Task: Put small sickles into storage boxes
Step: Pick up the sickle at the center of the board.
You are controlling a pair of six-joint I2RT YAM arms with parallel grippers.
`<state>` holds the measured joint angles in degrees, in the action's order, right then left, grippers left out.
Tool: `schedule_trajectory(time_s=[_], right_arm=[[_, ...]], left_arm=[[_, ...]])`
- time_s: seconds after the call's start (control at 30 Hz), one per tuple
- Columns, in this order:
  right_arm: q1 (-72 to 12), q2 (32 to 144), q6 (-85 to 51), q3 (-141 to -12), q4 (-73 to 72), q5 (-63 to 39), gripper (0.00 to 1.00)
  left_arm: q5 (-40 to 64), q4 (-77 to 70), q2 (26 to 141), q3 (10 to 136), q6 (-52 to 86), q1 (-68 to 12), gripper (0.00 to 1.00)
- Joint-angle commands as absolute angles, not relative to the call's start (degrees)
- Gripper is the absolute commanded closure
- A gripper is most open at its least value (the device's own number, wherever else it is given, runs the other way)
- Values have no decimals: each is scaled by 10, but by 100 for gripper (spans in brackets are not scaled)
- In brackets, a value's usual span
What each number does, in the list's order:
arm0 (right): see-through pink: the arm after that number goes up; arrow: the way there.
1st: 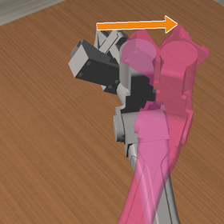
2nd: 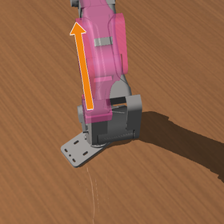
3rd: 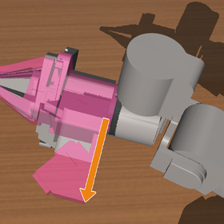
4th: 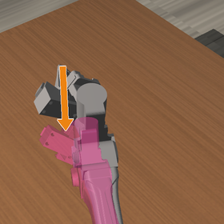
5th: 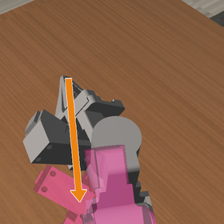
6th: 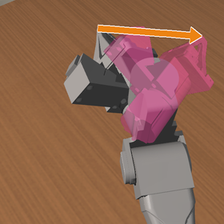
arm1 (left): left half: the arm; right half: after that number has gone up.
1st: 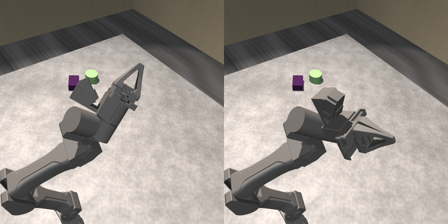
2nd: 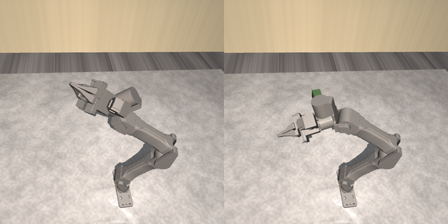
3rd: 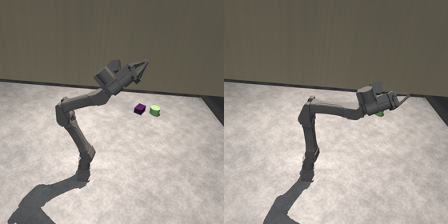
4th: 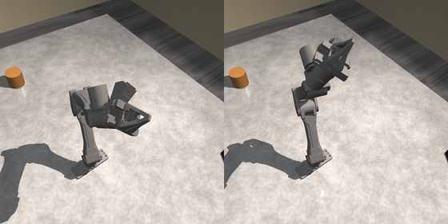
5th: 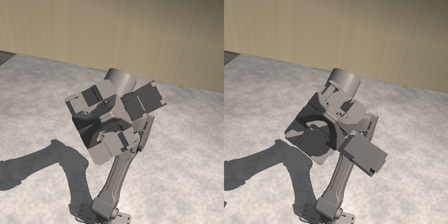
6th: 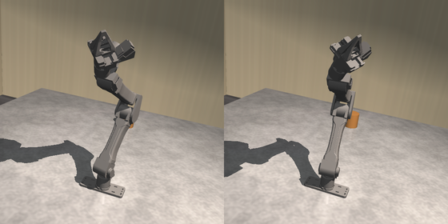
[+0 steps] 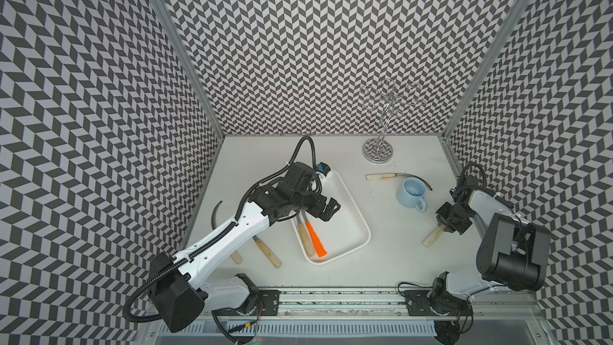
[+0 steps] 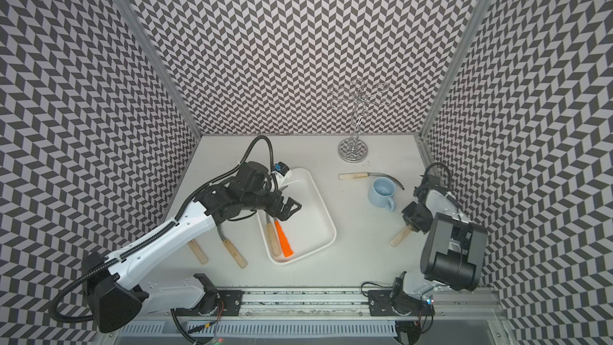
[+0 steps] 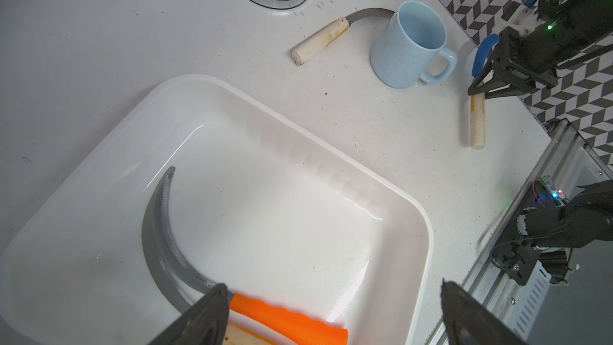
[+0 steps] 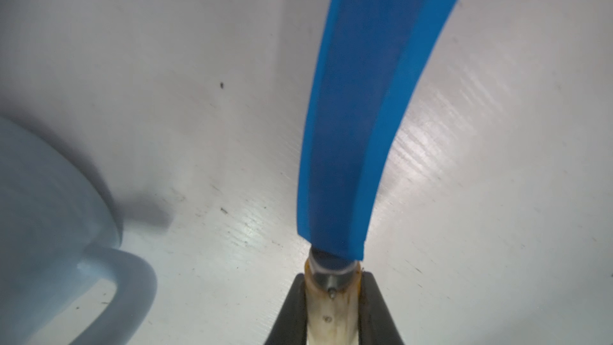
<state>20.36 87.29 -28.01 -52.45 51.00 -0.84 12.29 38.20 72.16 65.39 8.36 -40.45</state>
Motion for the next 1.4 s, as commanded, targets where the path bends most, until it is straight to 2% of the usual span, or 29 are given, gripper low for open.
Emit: schedule_trajectory(time_s=[0.0,0.3,0.57,0.87,1.23,1.37], right_arm=[[191,848,-254,-541,532,17,98],[132,826,-244,-604,604,33,98],[125,793,-238,-644,664,12,98],[81,777,-241,-690,703,-10,98],[-46,818,-290,-795,724,-42,97],[-92,841,-298,-833,734,-42,97]], left_arm=[[133,380,724,653,72,-398,0],[144,370,724,640,74,-391,0],[144,369,723,632,78,-391,0],[160,366,732,628,85,-384,0],[164,362,724,609,106,-339,0],[205,350,710,588,115,-307,0]])
